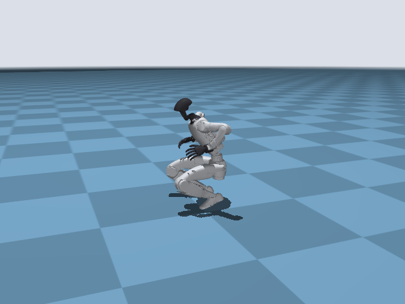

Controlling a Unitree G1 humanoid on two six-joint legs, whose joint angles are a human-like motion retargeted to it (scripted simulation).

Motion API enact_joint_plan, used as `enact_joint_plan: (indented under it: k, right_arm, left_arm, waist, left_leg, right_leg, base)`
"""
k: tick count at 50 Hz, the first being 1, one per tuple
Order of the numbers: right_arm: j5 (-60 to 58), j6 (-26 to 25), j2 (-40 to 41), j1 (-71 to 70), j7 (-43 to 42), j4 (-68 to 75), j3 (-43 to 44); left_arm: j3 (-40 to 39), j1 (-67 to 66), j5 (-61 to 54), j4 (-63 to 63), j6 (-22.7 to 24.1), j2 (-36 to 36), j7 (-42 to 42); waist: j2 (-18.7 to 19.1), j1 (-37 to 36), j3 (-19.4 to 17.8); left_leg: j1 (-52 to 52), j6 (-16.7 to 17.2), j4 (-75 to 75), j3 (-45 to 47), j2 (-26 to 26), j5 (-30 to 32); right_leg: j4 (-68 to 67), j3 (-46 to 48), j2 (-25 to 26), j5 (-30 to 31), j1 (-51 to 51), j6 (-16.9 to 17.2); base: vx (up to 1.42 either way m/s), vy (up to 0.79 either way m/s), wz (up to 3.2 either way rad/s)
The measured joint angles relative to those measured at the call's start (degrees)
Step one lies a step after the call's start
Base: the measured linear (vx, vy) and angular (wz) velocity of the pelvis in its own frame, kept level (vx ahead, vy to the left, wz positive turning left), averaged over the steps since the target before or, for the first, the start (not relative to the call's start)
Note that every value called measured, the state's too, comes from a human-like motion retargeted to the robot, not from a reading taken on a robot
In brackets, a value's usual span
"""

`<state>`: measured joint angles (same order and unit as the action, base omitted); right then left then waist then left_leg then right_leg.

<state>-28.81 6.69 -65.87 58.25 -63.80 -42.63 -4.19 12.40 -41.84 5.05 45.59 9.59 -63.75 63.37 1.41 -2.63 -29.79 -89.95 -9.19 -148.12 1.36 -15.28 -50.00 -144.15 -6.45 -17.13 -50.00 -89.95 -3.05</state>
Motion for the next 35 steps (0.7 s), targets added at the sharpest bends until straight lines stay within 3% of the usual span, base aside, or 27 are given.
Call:
enact_joint_plan:
  k: [3, 5, 8, 11, 15, 18, 20, 21, 23, 25, 27, 29, 32, 35]
  right_arm:
    - [2.4, -0.2, -2.2, -10.6, 2.7, 0.7, -3.7]
    - [5.2, 0.2, -2.7, -18.9, 5.4, 3.5, -6.4]
    - [11.0, 0.9, -0.5, -32.3, 10.6, 10.3, -10.4]
    - [16.7, 1.3, 3.6, -47.1, 16.7, 19.4, -15.8]
    - [25.0, 0.7, 14.2, -65.1, 27.0, 42.4, -28.9]
    - [36.3, -2.3, 29.2, -74.9, 42.3, 70.3, -34.3]
    - [43.5, -6.2, 39.1, -76.9, 55.3, 88.3, -33.8]
    - [45.4, -8.0, 42.0, -76.1, 59.7, 94.5, -33.5]
    - [45.8, -10.5, 46.1, -73.1, 66.1, 104.2, -33.2]
    - [41.8, -10.9, 47.9, -68.3, 69.0, 110.3, -31.2]
    - [37.1, -10.8, 48.7, -65.0, 70.2, 114.2, -26.4]
    - [33.6, -10.7, 48.9, -63.6, 70.8, 116.4, -22.3]
    - [31.9, -10.8, 48.6, -64.0, 71.9, 116.2, -20.8]
    - [33.7, -11.6, 47.1, -66.4, 74.7, 114.1, -21.0]
  left_arm:
    - [12.2, 21.3, -2.7, -4.7, -2.7, 3.2, -6.8]
    - [20.9, 35.6, -5.0, -11.2, -3.4, 6.8, -10.1]
    - [28.7, 51.8, -8.4, -24.3, -4.1, 14.4, -14.4]
    - [30.9, 63.5, -9.9, -39.5, -5.1, 23.1, -20.1]
    - [33.7, 72.6, -8.9, -69.8, -8.3, 37.0, -30.0]
    - [32.8, 76.4, -7.6, -100.3, -12.7, 48.6, -42.2]
    - [31.2, 75.5, -6.8, -115.3, -15.0, 54.0, -51.4]
    - [31.6, 73.0, -7.1, -117.6, -15.2, 54.7, -53.9]
    - [32.4, 66.6, -7.7, -118.0, -14.4, 54.4, -57.4]
    - [31.5, 59.5, -7.2, -114.6, -11.9, 53.0, -59.4]
    - [28.4, 54.8, -6.0, -113.1, -9.2, 52.7, -60.4]
    - [25.3, 52.5, -5.0, -114.1, -8.0, 53.2, -60.8]
    - [23.4, 51.3, -5.3, -116.9, -8.9, 53.6, -60.5]
    - [24.0, 51.4, -7.6, -118.9, -10.4, 53.6, -60.7]
  waist:
    - [3.3, -1.2, 0.0]
    - [4.3, -1.1, 0.0]
    - [5.6, -0.5, 0.0]
    - [7.1, -0.1, 0.0]
    - [4.9, 0.3, 0.0]
    - [1.1, 1.6, 0.6]
    - [-1.1, 2.4, 5.1]
    - [-1.7, 2.5, 8.8]
    - [-2.1, 2.3, 15.7]
    - [-1.7, 1.3, 20.9]
    - [-1.2, 0.0, 24.7]
    - [-0.7, -1.4, 27.8]
    - [-0.2, -2.9, 31.4]
    - [-0.3, -3.8, 34.5]
  left_leg:
    - [0.0, -2.5, 5.1, 1.5, -0.3, 0.1]
    - [0.0, -2.4, 12.6, 3.9, 1.7, 2.9]
    - [0.0, -0.4, 28.0, 5.8, 6.9, 8.8]
    - [1.0, 2.1, 45.2, 5.1, 11.2, 14.8]
    - [17.7, 4.4, 67.2, 5.4, 13.9, 18.1]
    - [36.6, 5.4, 86.2, 6.9, 15.3, 22.9]
    - [48.1, 5.6, 101.3, 7.0, 16.4, 32.4]
    - [53.1, 5.2, 110.0, 6.2, 16.9, 40.3]
    - [63.5, 5.1, 127.5, 3.4, 17.3, 56.5]
    - [73.3, 7.1, 140.8, -1.0, 17.1, 65.8]
    - [79.5, 10.1, 146.3, -3.2, 16.2, 63.1]
    - [82.8, 12.4, 148.0, -1.3, 15.0, 57.0]
    - [85.5, 13.5, 146.7, 4.9, 13.7, 53.4]
    - [86.0, 13.4, 143.6, 7.8, 14.0, 55.8]
  right_leg:
    - [6.0, 2.0, -0.2, 0.0, 0.0, -1.5]
    - [11.7, 2.2, -1.8, 0.0, 0.0, -2.1]
    - [24.2, 3.6, -4.4, 4.0, 0.0, -2.3]
    - [40.4, 8.4, -6.1, 10.9, 2.1, -1.5]
    - [61.5, 13.2, -5.8, 16.1, 18.9, 1.2]
    - [79.4, 17.8, -5.3, 21.5, 37.5, 3.4]
    - [94.1, 21.2, -4.3, 30.6, 48.9, 5.3]
    - [102.8, 22.2, -2.9, 38.0, 53.8, 5.9]
    - [120.6, 22.6, 0.6, 54.2, 64.1, 6.7]
    - [134.9, 20.9, 3.8, 66.8, 73.8, 9.2]
    - [141.1, 19.7, 5.7, 69.5, 80.0, 13.1]
    - [142.5, 20.9, 7.4, 66.4, 83.4, 15.1]
    - [140.2, 23.6, 9.2, 61.4, 86.1, 13.9]
    - [137.0, 22.4, 9.9, 62.6, 86.2, 13.1]
  base:
    - [0.31, 0.01, 0.04]
    - [0.25, -0.08, 0.89]
    - [0.10, -0.07, 1.15]
    - [0.02, -0.01, 0.85]
    - [0.18, -0.02, 0.11]
    - [0.37, -0.05, -0.24]
    - [0.51, -0.07, -0.33]
    - [0.58, -0.08, -0.43]
    - [0.63, -0.10, -0.59]
    - [0.66, -0.09, -0.61]
    - [0.59, -0.06, -0.47]
    - [0.45, -0.04, -0.46]
    - [0.31, -0.03, -0.57]
    - [0.23, -0.04, -0.70]
